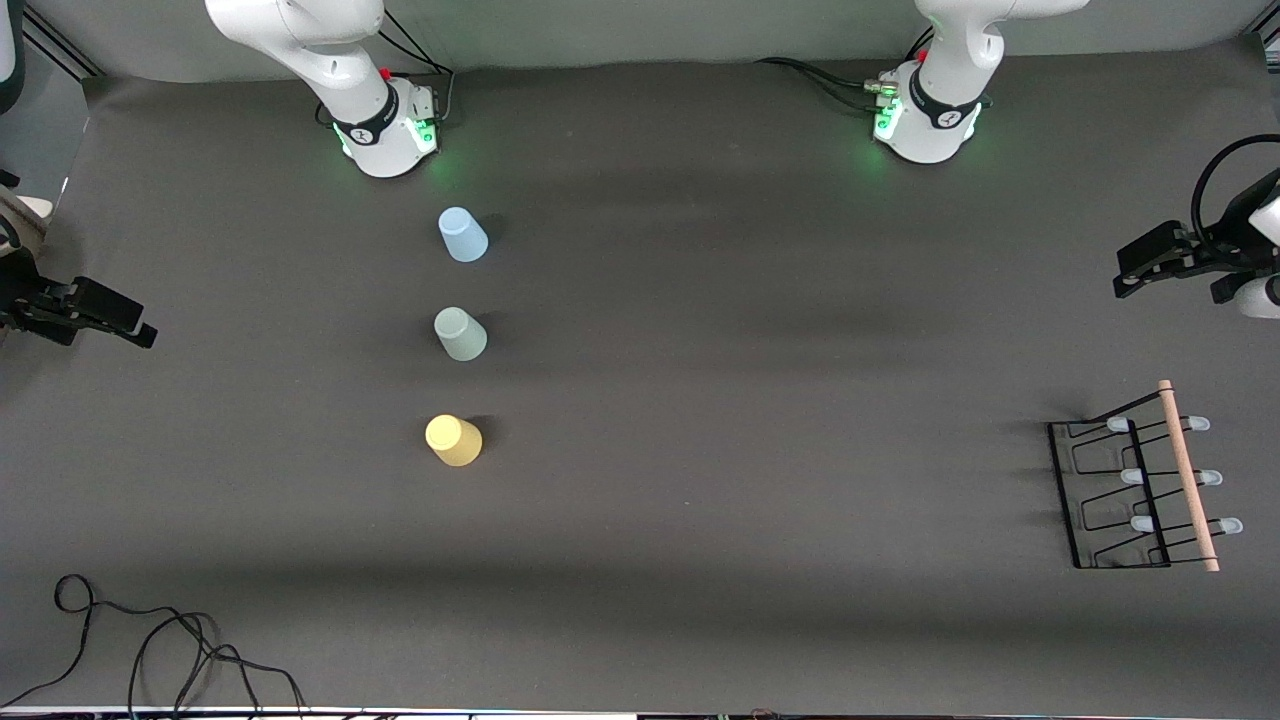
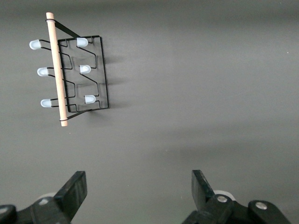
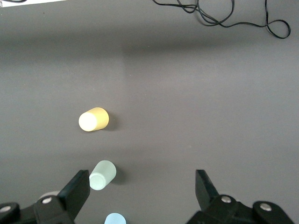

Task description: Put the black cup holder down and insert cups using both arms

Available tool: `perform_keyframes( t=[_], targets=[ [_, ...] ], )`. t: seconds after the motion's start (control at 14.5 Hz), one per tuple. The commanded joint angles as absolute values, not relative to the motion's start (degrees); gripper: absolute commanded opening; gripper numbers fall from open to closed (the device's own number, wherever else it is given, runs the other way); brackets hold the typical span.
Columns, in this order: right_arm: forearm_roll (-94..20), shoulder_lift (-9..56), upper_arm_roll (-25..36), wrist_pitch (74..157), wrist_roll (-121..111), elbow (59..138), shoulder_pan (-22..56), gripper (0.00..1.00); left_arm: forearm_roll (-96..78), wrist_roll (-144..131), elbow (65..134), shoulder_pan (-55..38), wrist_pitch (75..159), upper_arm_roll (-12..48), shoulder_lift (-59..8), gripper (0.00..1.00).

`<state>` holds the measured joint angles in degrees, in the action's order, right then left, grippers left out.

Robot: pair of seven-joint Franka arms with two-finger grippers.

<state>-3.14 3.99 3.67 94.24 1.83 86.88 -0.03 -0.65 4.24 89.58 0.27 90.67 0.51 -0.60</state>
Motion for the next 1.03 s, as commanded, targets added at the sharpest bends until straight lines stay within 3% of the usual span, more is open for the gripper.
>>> perform_keyframes(
  t=[0.0, 0.14, 0.55, 0.83, 0.96],
  targets=[
    [-2.55, 5.1, 3.43, 93.08, 1.93, 84.9, -0.18, 1.0, -0.35, 3.52, 91.05, 0.35, 91.23, 0.44, 0.36, 1.0],
    [-2.55, 5.1, 3.43, 93.08, 1.85, 84.9, -0.18, 1.0, -1.05, 4.22, 90.36, 3.06, 91.4, 0.35, -2.09, 1.0],
    [-2.29, 5.27, 3.43, 91.41, 1.85, 84.99, -0.09, 1.0, 0.26, 13.53, 78.07, 9.66, 93.07, 0.18, -21.07, 1.0],
    [-2.46, 5.54, 3.43, 91.41, 1.93, 84.9, -0.17, 1.0, 2.63, 14.76, 76.55, 11.51, 103.33, 0.18, -28.98, 1.0],
    [-2.55, 5.71, 3.43, 91.41, 1.93, 84.81, -0.26, 1.0, 2.81, 14.85, 76.73, 11.69, 106.16, 0.18, -31.63, 0.9]
  ],
)
